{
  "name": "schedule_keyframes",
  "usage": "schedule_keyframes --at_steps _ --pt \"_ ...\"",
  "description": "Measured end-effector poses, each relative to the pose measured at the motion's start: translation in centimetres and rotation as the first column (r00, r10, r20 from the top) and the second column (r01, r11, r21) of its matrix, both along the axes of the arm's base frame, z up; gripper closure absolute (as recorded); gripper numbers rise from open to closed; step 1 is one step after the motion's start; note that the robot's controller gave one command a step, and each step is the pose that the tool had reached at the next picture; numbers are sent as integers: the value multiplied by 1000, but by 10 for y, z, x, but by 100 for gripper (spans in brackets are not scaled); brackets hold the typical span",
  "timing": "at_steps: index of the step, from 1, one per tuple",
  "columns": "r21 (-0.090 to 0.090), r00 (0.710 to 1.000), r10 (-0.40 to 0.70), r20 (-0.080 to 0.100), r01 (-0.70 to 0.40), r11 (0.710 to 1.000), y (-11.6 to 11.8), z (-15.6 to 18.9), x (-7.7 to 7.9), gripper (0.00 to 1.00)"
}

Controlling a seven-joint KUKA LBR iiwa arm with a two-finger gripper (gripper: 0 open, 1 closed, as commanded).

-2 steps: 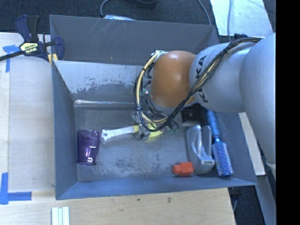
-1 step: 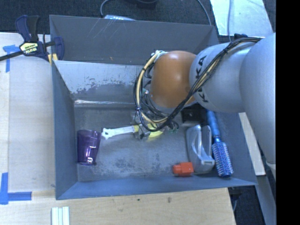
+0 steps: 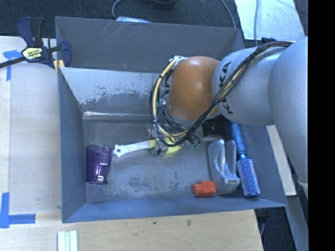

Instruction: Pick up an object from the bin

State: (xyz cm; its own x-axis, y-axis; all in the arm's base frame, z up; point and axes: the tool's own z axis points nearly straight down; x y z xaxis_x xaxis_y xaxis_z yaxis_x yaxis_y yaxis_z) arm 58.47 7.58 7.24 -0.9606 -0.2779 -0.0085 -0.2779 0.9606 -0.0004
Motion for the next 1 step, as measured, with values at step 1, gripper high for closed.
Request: schedule_keyframes --at_steps 1 --pt "0 1000 31 6 -31 1000 7 42 -14 100"
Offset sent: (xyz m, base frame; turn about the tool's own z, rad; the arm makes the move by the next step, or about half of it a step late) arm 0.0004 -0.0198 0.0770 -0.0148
